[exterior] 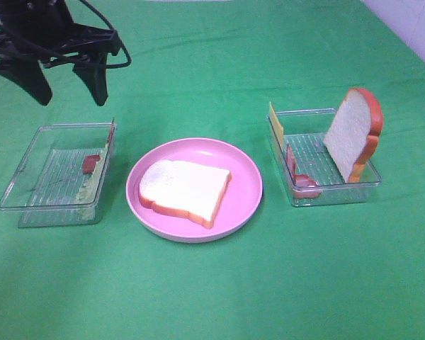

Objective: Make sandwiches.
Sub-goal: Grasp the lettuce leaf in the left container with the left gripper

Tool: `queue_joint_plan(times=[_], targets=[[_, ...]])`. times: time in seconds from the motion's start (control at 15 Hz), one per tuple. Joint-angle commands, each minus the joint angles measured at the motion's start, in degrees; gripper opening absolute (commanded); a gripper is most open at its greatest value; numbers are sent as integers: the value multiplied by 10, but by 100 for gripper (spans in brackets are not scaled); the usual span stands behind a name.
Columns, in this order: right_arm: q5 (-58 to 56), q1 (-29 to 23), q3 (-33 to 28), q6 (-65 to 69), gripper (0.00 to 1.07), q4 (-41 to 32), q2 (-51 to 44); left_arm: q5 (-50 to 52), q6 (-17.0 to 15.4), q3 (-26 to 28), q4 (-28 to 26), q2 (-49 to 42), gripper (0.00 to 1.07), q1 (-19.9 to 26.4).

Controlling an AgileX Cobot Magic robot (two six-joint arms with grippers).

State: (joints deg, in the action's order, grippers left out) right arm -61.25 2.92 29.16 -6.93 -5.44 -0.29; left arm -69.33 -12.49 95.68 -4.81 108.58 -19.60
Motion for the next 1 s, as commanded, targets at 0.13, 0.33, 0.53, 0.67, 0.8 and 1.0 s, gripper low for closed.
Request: queue_joint_plan(times=[0.13,0.33,0.53,0.67,0.8,1.0], targets=[[5,2,-1,-5,74,1,-7,-38,-59,-95,7,-38,72,-3],[5,2,-1,-5,74,1,-7,-14,-67,-99,10,-10,72,-3],[5,2,-1,-5,74,1,-7,32,-66,-99,-7,22,71,-3],[5,2,-1,-5,74,1,-7,46,-64,-99,-23,58,71,-3],[5,2,-1,-5,74,1,-7,56,-64,-99,-23,78,71,-3],[5,2,-1,-5,74,1,-7,69,-64,-99,-23,87,63,-3]])
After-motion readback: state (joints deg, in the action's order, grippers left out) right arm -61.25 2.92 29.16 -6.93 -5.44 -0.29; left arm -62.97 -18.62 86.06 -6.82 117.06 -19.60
